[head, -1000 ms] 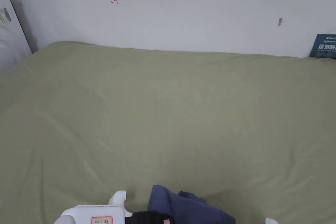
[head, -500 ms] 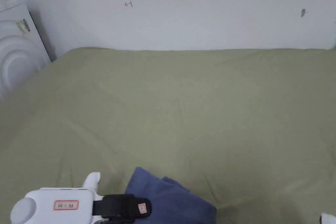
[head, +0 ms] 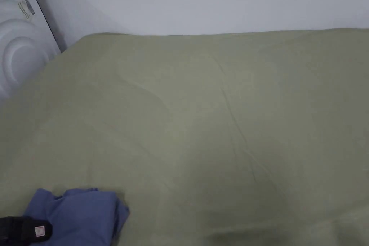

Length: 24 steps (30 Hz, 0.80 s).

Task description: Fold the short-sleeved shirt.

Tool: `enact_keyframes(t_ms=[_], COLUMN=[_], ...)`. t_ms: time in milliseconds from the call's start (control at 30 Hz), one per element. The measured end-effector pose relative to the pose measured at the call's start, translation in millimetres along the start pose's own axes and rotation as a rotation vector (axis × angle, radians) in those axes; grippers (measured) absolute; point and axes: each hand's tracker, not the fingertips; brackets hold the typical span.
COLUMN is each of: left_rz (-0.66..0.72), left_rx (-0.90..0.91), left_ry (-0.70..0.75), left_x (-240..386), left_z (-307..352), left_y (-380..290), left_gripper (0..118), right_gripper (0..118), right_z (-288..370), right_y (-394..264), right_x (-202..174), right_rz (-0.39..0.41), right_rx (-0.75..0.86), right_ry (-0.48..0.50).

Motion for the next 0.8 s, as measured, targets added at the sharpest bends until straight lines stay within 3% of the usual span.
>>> enact_keyframes(t_ms=[67, 100, 233, 367, 433, 533, 600, 667, 700, 800], left_rz=[0.030, -0.017, -0.205, -0.234, -0.340, -0.446, -0.533, -0.657, -0.650, -0.644], left_rx=[0.037, 0.059, 0.092, 0.330, 0.419, 0.538, 0.613, 0.585, 0.585, 0.632], left_ry=[-0.083, -0.044, 0.240, 0.520, 0.641, 0.613, 0.587, 0.519, 0.473, 0.375], left_x=[8, 17, 69, 154, 206, 286, 323, 362, 371, 418], left_z=[10, 18, 91, 138, 135, 99, 68, 28, 6, -52], left_y=[-3, -4, -13, -35, -58, -94, -121, -145, -153, -189], left_gripper=[57, 70, 69, 69, 68, 67, 53, 16, 3, 3], right_gripper=[1, 1, 1, 1, 1, 1, 1, 1, 1, 1], right_z=[-2, -1, 18, 43, 61, 87, 104, 125, 137, 168], right_y=[2, 4, 13, 19, 22, 34, 39, 42, 43, 37], right_x=[-5, -10, -22, -27, -34, -44, -43, -45, -44, -52], right_rz=[0.004, 0.011, 0.060, 0.084, 0.142, 0.240, 0.276, 0.249, 0.219, 0.204], right_rx=[-0.013, -0.013, 0.012, 0.102, 0.151, 0.195, 0.242, 0.315, 0.351, 0.454], right_ry=[0.006, 0.001, 0.010, 0.005, -0.078, -0.324, -0.470, -0.534, -0.548, -0.659])
